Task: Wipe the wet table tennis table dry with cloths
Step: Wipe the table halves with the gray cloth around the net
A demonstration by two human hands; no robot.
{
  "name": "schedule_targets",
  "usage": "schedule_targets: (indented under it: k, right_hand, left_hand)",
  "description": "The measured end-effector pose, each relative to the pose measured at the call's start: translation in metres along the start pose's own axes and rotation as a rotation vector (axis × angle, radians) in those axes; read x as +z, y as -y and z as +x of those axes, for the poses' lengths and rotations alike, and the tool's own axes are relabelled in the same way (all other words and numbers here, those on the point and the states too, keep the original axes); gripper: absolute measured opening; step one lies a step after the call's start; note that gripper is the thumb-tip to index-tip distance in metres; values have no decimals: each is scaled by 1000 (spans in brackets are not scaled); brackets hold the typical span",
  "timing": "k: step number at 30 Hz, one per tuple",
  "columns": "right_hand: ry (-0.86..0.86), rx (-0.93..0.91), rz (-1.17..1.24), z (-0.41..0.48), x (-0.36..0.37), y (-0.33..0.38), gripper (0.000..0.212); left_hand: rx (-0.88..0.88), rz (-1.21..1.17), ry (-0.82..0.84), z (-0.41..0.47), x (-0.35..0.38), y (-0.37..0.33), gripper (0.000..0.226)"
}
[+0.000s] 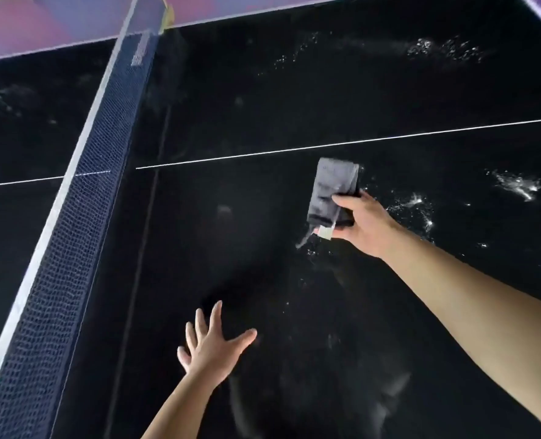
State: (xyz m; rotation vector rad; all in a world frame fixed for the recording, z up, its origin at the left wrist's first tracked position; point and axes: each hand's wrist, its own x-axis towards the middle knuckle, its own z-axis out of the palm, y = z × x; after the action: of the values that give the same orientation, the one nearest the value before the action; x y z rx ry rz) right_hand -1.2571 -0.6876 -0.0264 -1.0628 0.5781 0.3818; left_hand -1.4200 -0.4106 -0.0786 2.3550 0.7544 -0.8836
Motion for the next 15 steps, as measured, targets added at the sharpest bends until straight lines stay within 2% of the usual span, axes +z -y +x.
schedule_targets:
  k: [3,5,7,9,12,13,15]
  right_hand:
    - [0,3,249,63,5,41,11]
    - [-15,0,305,96,1,67,18]
    - [-90,-52,51,124,-5,87,15]
    - [-273,-133,-403,155,-10,101,15]
    - [-591,-229,-1097,196,-23,109,38]
    - [-603,-238,-1219,204,-25,109,40]
    - [-557,-228,-1281,218,-28,100,34]
  left_hand:
    - [-29,190,115,11,21,10,122]
    - [-75,194,143,17,26,9,126]
    - [-96,194,165,21,29,10,128]
    - [-90,192,175,24,31,10,130]
    - [-99,236,176,24,33,8,131]
    - [-101,245,175,24,34,7,131]
    - [-98,240,178,24,34,8,131]
